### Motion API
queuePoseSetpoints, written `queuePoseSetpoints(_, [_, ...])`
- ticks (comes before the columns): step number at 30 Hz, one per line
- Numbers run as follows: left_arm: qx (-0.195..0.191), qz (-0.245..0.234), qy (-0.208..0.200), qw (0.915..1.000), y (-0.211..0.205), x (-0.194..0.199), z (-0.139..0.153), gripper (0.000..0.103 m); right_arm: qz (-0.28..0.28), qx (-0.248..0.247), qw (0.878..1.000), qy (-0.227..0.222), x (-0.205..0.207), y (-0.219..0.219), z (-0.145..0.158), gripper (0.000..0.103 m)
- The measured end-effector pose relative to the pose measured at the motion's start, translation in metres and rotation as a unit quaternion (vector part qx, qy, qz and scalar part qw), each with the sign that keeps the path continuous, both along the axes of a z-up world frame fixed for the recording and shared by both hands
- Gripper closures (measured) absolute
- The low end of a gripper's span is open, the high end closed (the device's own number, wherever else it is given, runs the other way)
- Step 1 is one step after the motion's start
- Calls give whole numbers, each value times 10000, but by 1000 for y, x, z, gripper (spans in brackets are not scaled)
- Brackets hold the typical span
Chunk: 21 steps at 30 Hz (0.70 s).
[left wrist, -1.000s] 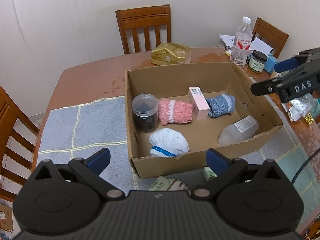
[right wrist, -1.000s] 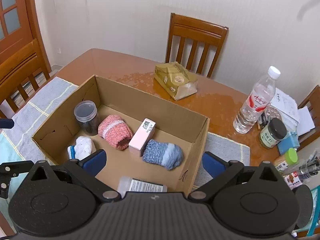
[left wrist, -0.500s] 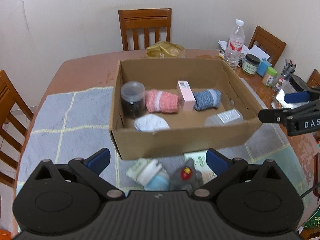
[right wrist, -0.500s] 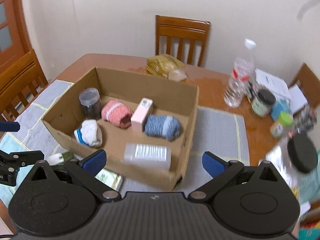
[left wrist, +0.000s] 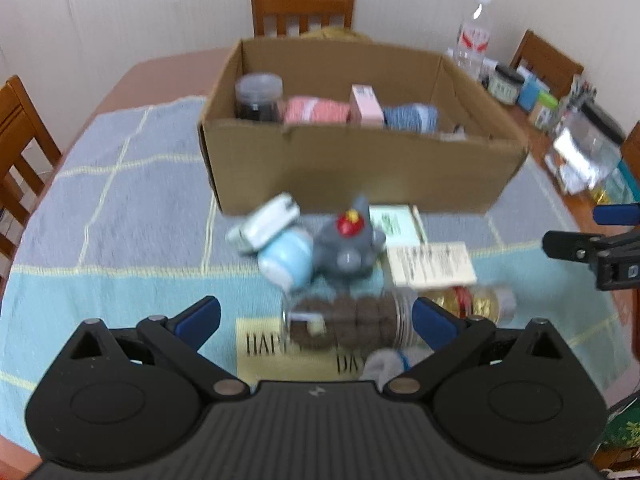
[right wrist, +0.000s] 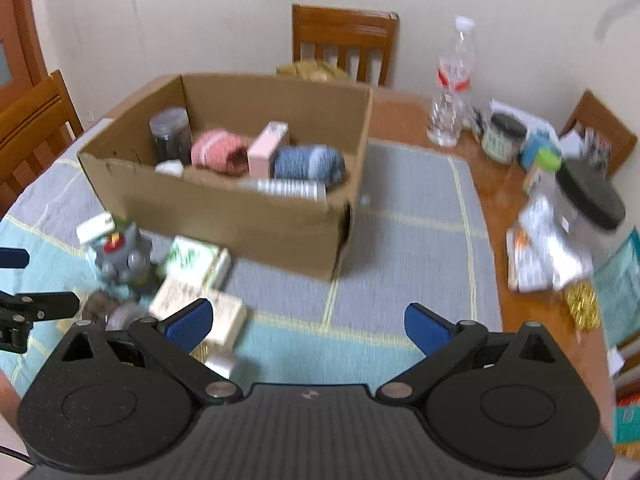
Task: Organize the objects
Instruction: 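Move left tool to clear cookie jar while right tool approaches capsule bottle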
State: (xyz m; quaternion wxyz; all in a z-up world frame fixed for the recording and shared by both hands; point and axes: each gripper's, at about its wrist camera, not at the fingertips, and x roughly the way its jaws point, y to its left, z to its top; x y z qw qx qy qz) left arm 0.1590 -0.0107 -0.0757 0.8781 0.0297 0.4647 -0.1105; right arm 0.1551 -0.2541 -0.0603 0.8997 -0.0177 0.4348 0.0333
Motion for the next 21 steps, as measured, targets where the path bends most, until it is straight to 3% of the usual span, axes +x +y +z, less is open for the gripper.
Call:
queuePoseSetpoints(13, [186, -631, 76, 9978, -23, 11, -26, 1, -466, 191, 9986, 174, -38, -13, -8, 0])
queuePoseSetpoints(21, [36, -476, 71, 9988, -5, 22, -29, 1, -639, 121, 9974, 316, -38, 2, -14, 0])
